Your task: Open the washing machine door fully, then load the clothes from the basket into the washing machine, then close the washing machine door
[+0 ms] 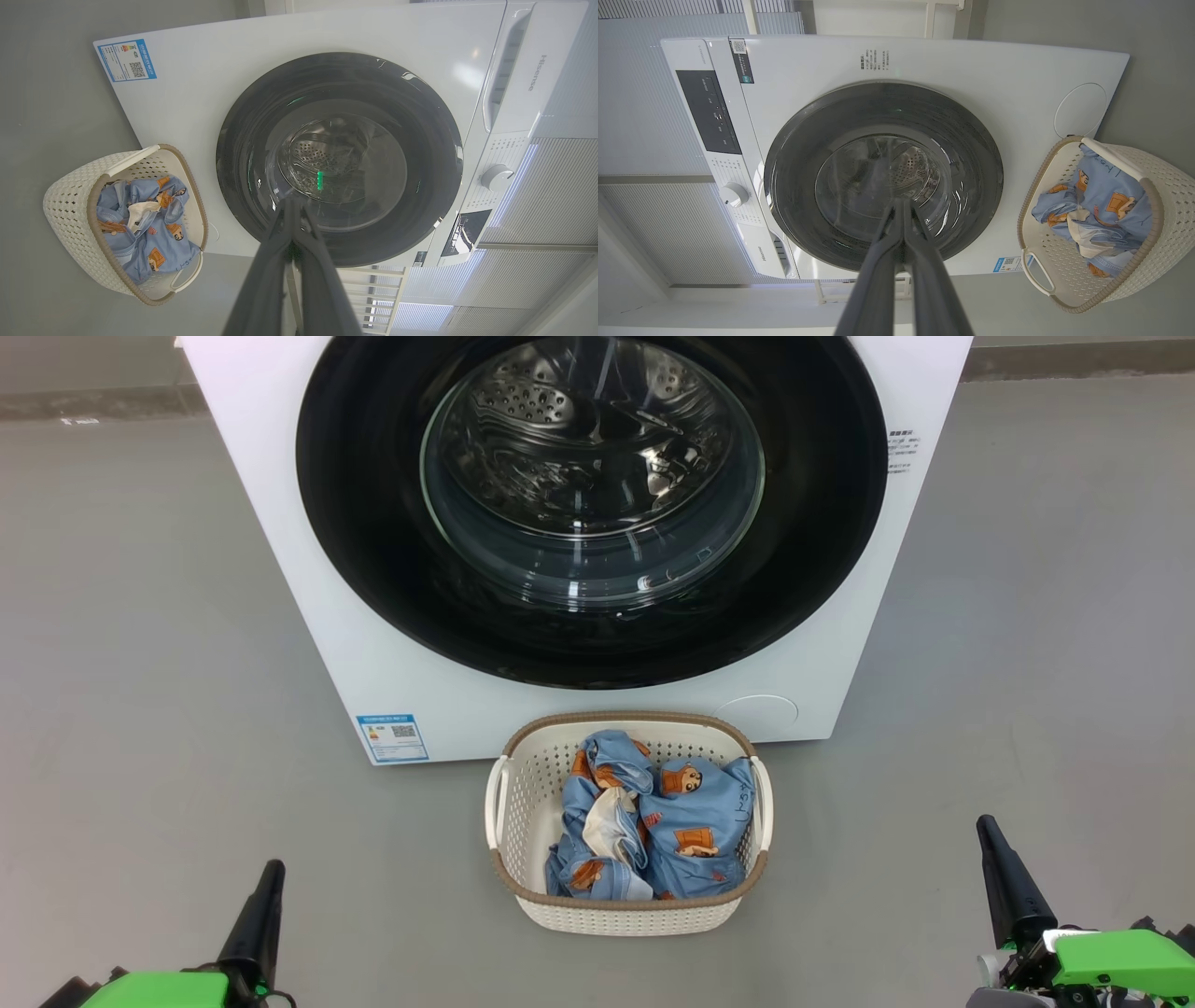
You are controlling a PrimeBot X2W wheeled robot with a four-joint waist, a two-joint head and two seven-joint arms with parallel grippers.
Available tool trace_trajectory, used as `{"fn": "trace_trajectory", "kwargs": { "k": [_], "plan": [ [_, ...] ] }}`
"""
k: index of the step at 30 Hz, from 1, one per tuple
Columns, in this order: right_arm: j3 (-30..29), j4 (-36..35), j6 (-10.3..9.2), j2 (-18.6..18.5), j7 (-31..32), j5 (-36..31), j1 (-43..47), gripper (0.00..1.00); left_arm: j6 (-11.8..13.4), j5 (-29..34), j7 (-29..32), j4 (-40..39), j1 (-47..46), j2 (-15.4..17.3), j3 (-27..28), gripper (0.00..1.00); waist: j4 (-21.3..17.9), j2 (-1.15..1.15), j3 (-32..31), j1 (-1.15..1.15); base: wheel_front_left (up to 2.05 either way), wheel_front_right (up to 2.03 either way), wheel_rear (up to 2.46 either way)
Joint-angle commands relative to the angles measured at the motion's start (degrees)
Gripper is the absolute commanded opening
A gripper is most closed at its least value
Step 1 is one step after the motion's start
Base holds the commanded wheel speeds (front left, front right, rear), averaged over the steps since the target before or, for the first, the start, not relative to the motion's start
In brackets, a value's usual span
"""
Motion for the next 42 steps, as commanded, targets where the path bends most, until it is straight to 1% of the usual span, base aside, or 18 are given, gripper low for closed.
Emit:
{"fn": "trace_trajectory", "kwargs": {
  "k": [1, 13, 14, 15, 18, 21, 24, 25, 29, 42],
  "plan": [
    [1.3, -1.4, 0.09, -0.3, 0.5, -0.3, -2.6, 0.0, -0.2, -0.6, -0.1, -1.1, -2.3, 1.1, 1.9, 0.0, 0.0, 0.0, 0.0, 0.0, 0.0, 0.0, 0.0],
    [1.3, -1.4, 0.09, -0.3, 0.5, -0.3, -2.6, 0.0, -0.2, -0.6, -0.1, -1.1, -2.3, 1.1, 1.9, 0.0, 0.0, 0.0, 0.0, 0.0, 0.0, 0.0, 0.0],
    [1.3, -1.4, 0.09, -0.3, 0.5, -0.3, -2.6, 1.0, -0.2, -0.6, -0.1, -1.1, -2.3, 1.1, 1.9, 1.0, 0.0, 0.0, 0.0, 0.0, 0.0, 0.0, 0.0],
    [0.0, 0.3, 0.0, 0.0, 0.0, 0.0, 0.1, 1.0, 0.0, 0.0, 0.0, 0.2, 0.1, -0.1, 0.0, 1.0, 0.0, 0.0, 0.0, 0.0, 0.0, 0.0, 0.0],
    [0.0, 1.4, 0.0, 0.3, -0.1, 0.0, 0.5, 1.0, 0.0, 0.0, 0.0, 1.2, 0.7, -0.5, -0.2, 1.0, 0.0, 0.0, 0.0, 0.0, 0.0, 0.0, 0.0],
    [0.3, 1.0, 0.0, 0.2, -0.4, 0.0, 0.3, 1.0, 0.0, 0.1, -0.5, 0.7, 0.5, -0.5, -0.3, 1.0, 0.0, 0.0, 0.1, 0.02, 0.0, 0.0, 0.0],
    [0.7, 0.8, 0.0, 0.2, -0.8, 0.0, 0.1, 1.0, 0.0, 0.2, -0.9, 0.2, 0.3, -0.4, -0.4, 1.0, 0.1, 0.0, 0.0, 0.12, 0.0, 0.0, 0.0],
    [0.9, 0.8, 0.01, 0.2, -0.9, 0.1, 0.0, 1.0, 0.0, 0.2, -1.1, 0.0, 0.3, -0.4, -0.5, 1.0, 0.1, 0.0, 0.0, 0.13, 0.0, 0.0, 0.0],
    [1.4, 0.3, 0.01, 0.2, -1.4, 0.2, -0.4, 1.0, 0.0, 0.4, -1.7, -0.6, 0.1, -0.4, -0.7, 1.0, 0.1, 0.0, 0.2, 0.01, 0.0, 0.0, 0.0],
    [3.1, -2.4, 0.02, 0.0, -3.7, -0.9, -1.5, 1.0, 0.0, 1.9, -4.2, -2.6, -0.9, 0.4, -2.1, 1.0, 0.2, 0.0, 0.5, 0.0, 0.0, 0.0, 0.0]
  ]
}}
